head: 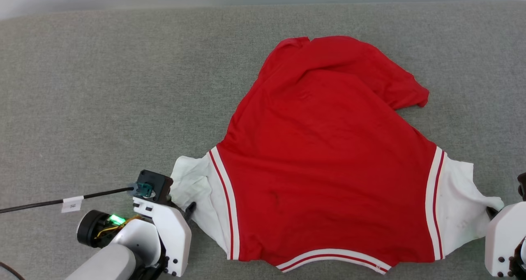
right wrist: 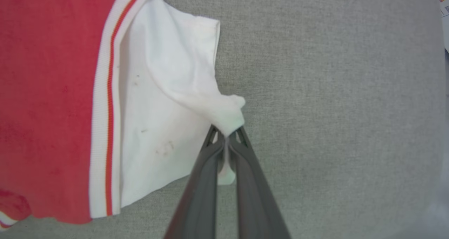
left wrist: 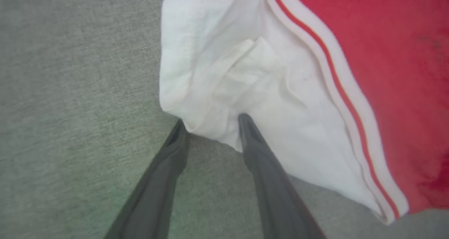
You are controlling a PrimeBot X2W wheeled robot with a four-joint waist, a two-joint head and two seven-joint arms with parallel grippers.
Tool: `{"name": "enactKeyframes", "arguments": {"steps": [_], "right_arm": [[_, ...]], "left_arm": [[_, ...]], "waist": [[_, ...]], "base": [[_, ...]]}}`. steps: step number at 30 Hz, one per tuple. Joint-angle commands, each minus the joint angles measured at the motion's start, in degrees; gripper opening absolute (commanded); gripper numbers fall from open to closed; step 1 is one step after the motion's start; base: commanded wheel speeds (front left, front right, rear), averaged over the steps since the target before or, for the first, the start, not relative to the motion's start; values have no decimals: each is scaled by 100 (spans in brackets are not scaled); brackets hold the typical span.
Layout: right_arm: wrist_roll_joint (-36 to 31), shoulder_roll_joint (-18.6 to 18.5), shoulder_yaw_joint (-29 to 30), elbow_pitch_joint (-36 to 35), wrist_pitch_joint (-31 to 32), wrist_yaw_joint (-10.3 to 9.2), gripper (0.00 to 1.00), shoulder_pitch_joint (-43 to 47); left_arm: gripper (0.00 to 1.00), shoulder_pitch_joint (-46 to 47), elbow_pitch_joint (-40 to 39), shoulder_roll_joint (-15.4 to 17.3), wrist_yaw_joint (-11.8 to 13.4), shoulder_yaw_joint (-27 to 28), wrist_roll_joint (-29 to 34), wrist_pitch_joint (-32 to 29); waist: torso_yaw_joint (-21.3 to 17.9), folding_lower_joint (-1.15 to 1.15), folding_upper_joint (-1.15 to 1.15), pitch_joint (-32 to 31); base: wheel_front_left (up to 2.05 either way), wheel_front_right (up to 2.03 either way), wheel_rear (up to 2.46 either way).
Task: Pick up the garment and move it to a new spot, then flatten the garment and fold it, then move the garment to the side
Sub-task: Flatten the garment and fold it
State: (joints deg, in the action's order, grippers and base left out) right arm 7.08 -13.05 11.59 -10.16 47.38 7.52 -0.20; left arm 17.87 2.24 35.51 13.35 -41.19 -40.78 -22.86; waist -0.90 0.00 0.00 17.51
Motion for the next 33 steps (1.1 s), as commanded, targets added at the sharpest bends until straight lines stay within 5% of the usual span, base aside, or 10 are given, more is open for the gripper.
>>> {"name": "enactKeyframes", "arguments": {"steps": [1, 16, 33], "right_arm": [[26, 24, -2, 19, -38, -6, 0, -61], [330, -219, 177, 143, -209, -6, 0, -104], [1540, -1603, -126, -596, -731, -6, 0, -1849]], "left_arm": [[0, -171, 228, -115, -68, -207, -86, -158], [0, -356, -507, 122, 28, 209, -52, 687], [0, 603, -2435, 1365, 171, 1285, 563, 1056]], "waist": [[-7, 0, 0, 8], [133, 0, 0, -798], [-12, 0, 0, -1602]], "base": [[0, 0, 0], [0, 0, 0], [0, 0, 0]]}}
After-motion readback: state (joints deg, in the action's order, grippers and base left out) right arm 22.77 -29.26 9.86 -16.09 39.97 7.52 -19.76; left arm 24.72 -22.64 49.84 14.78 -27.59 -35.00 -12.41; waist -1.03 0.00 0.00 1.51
